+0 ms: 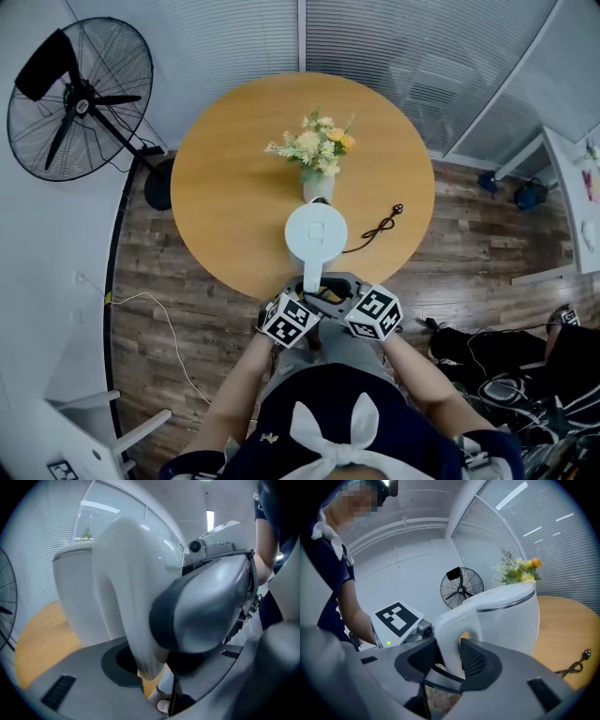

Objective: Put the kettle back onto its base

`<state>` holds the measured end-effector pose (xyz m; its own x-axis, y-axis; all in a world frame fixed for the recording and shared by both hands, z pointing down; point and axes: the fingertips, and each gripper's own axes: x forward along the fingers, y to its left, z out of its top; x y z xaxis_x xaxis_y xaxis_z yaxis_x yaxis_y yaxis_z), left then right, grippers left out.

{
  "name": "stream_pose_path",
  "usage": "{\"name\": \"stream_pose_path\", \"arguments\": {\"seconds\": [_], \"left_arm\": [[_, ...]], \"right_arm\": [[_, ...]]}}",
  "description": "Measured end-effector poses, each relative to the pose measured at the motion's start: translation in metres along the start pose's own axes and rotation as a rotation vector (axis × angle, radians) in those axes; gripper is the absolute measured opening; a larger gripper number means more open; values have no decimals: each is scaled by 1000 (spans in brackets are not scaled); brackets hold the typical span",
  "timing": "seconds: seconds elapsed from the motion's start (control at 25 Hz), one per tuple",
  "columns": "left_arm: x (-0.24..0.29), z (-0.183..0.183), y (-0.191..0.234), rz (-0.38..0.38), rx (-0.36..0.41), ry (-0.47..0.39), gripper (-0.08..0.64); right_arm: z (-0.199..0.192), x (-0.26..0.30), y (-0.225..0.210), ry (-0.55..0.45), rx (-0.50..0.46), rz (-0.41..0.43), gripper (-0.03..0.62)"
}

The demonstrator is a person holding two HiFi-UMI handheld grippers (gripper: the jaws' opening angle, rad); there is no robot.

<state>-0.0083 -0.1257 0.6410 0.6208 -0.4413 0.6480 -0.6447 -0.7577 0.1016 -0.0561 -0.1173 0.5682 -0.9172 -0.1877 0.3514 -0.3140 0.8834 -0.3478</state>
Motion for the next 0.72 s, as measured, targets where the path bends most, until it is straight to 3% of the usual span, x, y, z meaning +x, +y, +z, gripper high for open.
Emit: {"name": "stream_pose_path", "arguments": {"seconds": [0.36, 0.72], "left_arm": [[-15, -2, 4, 28, -90, -56, 177], [-45, -6, 2, 42, -111, -103, 179]], "right_arm": [[-5, -2, -4, 10, 23, -67, 167], [-10, -17, -6, -11, 64, -157, 176]]}}
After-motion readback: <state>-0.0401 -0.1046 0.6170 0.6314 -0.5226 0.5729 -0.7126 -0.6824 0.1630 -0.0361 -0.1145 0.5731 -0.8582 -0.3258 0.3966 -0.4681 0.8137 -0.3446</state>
